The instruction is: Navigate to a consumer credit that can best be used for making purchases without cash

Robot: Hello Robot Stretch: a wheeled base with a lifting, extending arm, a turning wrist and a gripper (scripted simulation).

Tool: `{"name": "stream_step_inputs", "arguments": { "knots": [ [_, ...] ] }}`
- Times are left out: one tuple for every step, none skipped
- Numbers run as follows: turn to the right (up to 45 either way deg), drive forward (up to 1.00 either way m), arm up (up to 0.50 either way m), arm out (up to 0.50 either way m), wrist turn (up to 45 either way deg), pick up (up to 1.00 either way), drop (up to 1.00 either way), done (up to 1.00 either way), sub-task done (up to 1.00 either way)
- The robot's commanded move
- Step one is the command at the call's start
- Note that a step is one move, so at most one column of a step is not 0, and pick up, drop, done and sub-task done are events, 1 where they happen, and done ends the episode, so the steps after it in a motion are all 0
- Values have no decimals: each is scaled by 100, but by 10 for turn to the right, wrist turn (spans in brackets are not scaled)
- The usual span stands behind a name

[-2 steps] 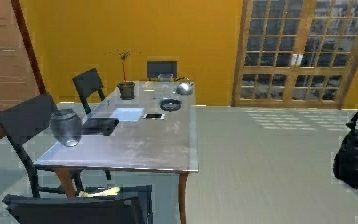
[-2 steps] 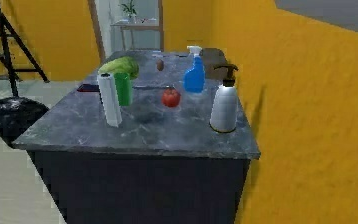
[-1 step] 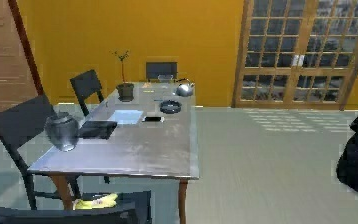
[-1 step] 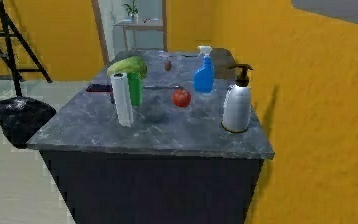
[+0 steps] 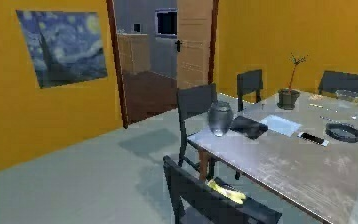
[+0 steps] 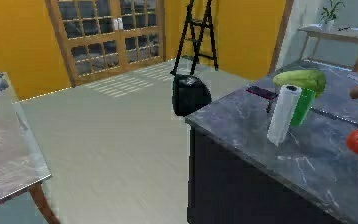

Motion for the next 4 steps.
{"name": "stream_step_inputs", "arguments": {
  "knots": [
    [-420, 0, 0, 0, 0, 0, 0, 0, 0],
    [0, 85, 0, 0, 0, 0, 0, 0, 0],
    [450, 0, 0, 0, 0, 0, 0, 0, 0],
    [0, 100, 0, 0, 0, 0, 0, 0, 0]
  ]
}}
